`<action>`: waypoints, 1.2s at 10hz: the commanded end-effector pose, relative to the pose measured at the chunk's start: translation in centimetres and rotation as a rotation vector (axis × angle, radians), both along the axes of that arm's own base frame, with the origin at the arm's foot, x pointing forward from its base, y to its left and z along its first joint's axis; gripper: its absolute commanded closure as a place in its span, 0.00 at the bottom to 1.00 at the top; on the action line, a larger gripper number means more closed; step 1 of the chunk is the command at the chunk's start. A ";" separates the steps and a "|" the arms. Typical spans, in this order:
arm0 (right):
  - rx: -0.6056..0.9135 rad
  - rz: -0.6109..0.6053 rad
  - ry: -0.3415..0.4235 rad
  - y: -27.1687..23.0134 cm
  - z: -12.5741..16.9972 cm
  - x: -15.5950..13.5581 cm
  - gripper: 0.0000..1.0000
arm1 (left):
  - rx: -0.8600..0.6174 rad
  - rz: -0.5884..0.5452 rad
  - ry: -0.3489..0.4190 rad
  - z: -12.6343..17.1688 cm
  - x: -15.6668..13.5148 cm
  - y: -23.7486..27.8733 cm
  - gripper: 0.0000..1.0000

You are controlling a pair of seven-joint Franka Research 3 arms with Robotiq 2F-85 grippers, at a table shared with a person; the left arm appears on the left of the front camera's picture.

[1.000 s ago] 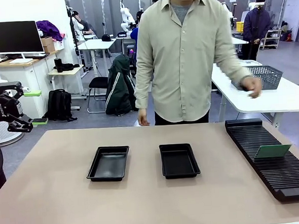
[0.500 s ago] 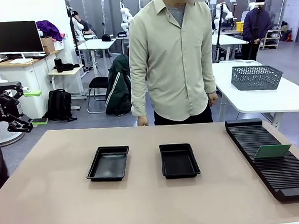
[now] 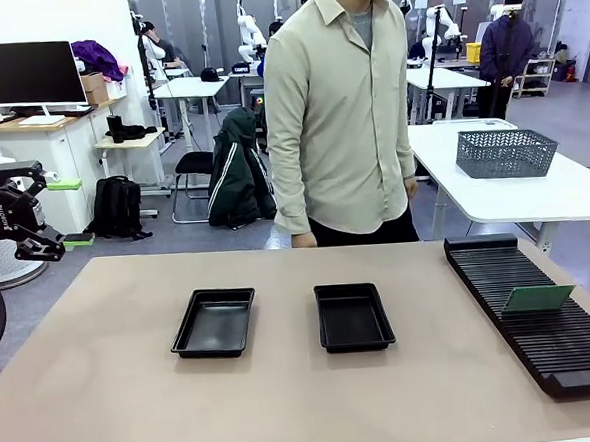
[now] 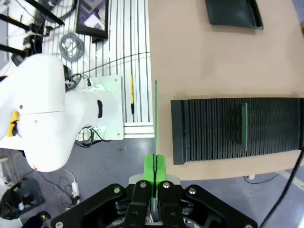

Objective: Inspect and transfer BCBs to ESD trays.
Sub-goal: Pick up the Blank PCB from the PCB Rack and place it in the left ESD tray.

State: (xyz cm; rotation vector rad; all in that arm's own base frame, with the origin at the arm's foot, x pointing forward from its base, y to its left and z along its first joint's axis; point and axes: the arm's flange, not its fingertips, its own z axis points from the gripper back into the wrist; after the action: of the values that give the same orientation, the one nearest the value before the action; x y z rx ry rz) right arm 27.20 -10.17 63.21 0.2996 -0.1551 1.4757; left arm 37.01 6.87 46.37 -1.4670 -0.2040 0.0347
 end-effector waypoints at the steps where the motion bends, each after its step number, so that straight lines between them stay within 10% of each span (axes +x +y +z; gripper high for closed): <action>1: 0.074 -0.093 0.074 0.3 0.6 1.6 0.98 | -0.002 0.001 0.000 0.0 -0.1 0.0 0.00; 12: 0.411 -0.694 0.324 8.7 1.4 6.2 0.98 | -0.002 0.001 0.000 0.0 -0.1 0.0 0.00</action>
State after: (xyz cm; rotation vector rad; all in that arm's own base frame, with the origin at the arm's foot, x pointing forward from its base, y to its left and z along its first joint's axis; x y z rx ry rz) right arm 33.23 -2.90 65.19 0.7059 -0.2384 0.7507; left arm 37.01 6.88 46.38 -1.4670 -0.2041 0.0346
